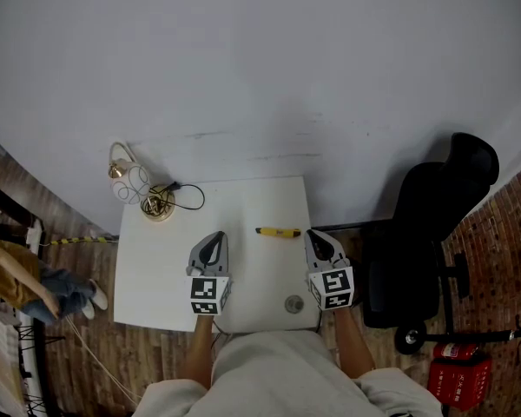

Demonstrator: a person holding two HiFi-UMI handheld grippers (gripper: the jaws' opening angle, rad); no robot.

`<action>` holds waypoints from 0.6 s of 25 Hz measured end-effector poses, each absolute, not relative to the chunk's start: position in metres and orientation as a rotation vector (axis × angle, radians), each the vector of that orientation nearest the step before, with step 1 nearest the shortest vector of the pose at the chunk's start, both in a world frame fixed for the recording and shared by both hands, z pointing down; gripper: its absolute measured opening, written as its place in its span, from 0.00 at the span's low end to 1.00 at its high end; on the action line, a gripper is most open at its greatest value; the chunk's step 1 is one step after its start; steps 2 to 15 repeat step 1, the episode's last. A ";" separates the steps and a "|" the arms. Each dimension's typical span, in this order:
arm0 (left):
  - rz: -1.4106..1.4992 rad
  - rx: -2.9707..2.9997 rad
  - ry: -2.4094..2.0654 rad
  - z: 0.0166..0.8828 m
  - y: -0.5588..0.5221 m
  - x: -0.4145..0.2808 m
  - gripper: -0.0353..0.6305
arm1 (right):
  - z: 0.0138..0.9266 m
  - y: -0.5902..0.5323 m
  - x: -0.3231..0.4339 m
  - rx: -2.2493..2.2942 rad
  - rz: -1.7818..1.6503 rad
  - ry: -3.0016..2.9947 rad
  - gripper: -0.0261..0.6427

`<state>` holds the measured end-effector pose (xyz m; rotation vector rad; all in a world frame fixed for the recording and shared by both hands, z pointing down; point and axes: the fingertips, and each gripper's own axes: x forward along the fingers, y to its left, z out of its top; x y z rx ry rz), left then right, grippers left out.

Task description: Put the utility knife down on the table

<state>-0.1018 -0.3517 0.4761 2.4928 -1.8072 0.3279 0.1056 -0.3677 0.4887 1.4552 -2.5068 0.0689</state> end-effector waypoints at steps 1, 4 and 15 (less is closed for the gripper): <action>0.328 2.493 -1.806 0.476 -0.352 -0.102 0.07 | 0.489 -0.368 0.106 1.455 0.069 -2.505 0.03; 0.328 2.493 -1.806 0.476 -0.352 -0.102 0.07 | 0.489 -0.368 0.106 1.455 0.069 -2.505 0.03; 0.328 2.493 -1.806 0.476 -0.352 -0.102 0.07 | 0.489 -0.368 0.106 1.455 0.069 -2.505 0.03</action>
